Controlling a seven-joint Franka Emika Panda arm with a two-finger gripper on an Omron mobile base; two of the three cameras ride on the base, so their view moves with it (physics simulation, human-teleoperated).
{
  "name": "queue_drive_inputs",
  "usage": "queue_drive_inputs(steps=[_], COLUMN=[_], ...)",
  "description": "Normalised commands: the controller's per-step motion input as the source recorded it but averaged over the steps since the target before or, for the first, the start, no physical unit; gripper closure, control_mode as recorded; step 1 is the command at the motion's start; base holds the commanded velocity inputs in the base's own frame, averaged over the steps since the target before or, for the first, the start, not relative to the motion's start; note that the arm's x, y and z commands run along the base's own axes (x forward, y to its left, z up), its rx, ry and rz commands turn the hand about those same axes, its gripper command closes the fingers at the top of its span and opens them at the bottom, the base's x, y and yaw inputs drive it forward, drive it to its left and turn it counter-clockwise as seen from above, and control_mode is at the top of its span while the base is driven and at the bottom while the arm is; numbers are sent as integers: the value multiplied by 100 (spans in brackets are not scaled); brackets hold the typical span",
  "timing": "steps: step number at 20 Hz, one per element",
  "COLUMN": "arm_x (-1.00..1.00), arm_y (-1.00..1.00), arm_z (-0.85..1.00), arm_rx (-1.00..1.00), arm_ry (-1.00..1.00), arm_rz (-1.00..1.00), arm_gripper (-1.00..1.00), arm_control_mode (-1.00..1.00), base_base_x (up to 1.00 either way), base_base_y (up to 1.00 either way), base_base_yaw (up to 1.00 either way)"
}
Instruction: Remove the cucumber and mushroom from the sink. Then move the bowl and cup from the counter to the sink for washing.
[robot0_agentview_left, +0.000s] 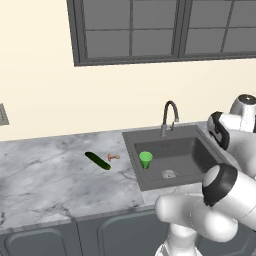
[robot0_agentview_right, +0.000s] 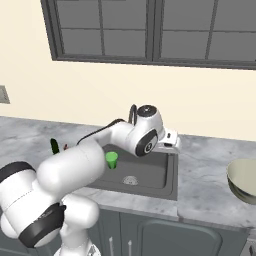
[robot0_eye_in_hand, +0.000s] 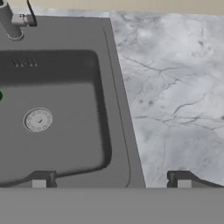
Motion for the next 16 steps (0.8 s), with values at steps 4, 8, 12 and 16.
queue_drive_inputs(steps=[4, 8, 12, 16], arm_x=[-9, -9, -17, -13], arm_y=[-29, -27, -28, -30], arm_z=[10, 13, 15, 16], arm_rx=[-5, -4, 0, 0], arm_ry=[3, 3, 6, 6], arm_rz=[1, 2, 6, 3], arm_gripper=[-100, -100, -100, -100], arm_control_mode=[-100, -100, -100, -100], base_base_x=[0, 0, 0, 0], base_base_y=[0, 0, 0, 0], base_base_yaw=[0, 0, 0, 0])
